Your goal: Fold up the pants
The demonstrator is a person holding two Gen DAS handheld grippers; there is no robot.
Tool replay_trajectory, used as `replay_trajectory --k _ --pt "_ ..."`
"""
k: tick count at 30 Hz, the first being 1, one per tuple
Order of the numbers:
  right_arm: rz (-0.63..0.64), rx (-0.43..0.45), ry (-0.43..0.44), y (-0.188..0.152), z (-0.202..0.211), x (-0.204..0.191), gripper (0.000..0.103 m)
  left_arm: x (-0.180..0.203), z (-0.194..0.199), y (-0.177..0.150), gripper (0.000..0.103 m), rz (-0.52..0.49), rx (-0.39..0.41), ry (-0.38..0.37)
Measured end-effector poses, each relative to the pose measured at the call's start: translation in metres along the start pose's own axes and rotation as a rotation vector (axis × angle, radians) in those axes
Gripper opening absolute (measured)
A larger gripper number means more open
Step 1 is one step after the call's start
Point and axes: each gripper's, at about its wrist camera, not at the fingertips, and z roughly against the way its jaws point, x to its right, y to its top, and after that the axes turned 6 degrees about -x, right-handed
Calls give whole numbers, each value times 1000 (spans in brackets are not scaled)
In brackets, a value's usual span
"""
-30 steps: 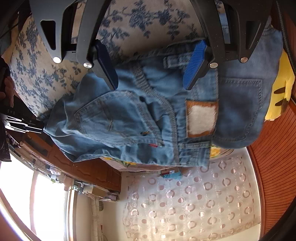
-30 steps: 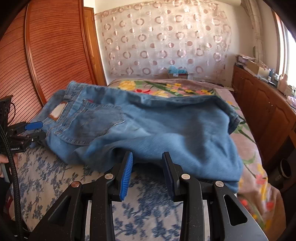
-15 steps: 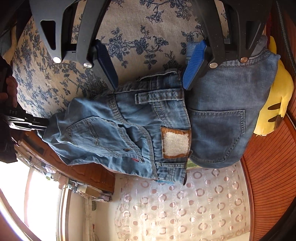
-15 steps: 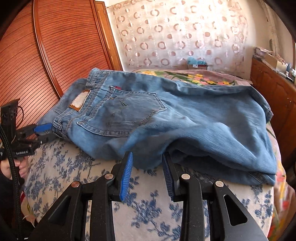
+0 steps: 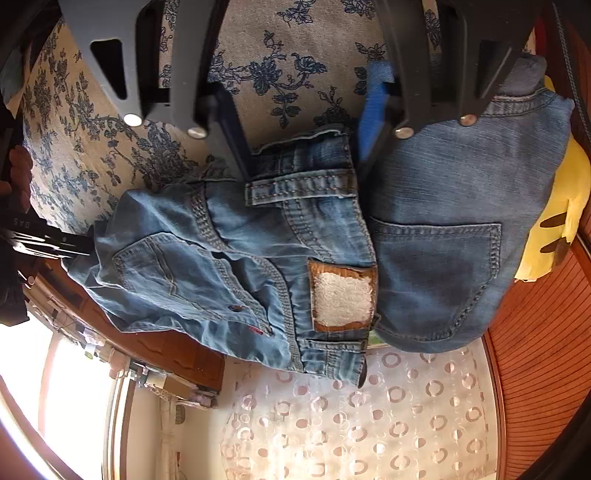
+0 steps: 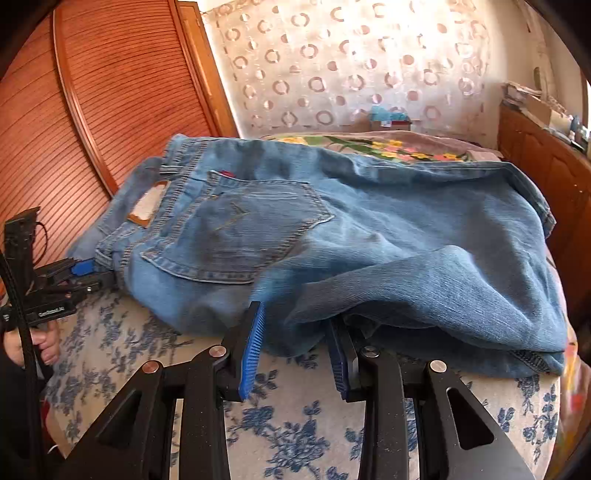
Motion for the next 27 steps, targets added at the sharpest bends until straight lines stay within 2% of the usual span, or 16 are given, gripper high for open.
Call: replay_trajectory --k 2,4,5,6,7,8,9,10,15,21,27 --pt "-6 -4 -7 1 -3 -1 34 1 0 0 43 4 6 15" --pt "10 -19 2 2 -6 -4 34 3 2 1 30 -3 15 13" --pt "30 -21 6 3 -8 -7 34 3 4 1 30 -5 19 5" --pt "48 -23 10 2 -8 -10 34 2 5 1 21 -7 22 -6" --pt "60 -21 9 2 -8 -13 22 2 8 2 15 -9 30 -14" --pt "67 -15 13 1 -7 -14 15 2 10 2 13 -10 35 -17" --pt "71 -7 19 2 -5 -14 9 3 12 4 7 -14 43 -23" --pt "71 6 27 3 -1 -12 5 4 15 5 7 -21 50 -25" --pt "57 99 47 11 32 -3 3 10 37 17 5 -33 110 -15" --pt "83 170 9 23 73 -6 2 12 67 35 4 -32 173 -28" --pt "105 219 -16 14 105 -12 2 17 106 45 3 -51 247 -12"
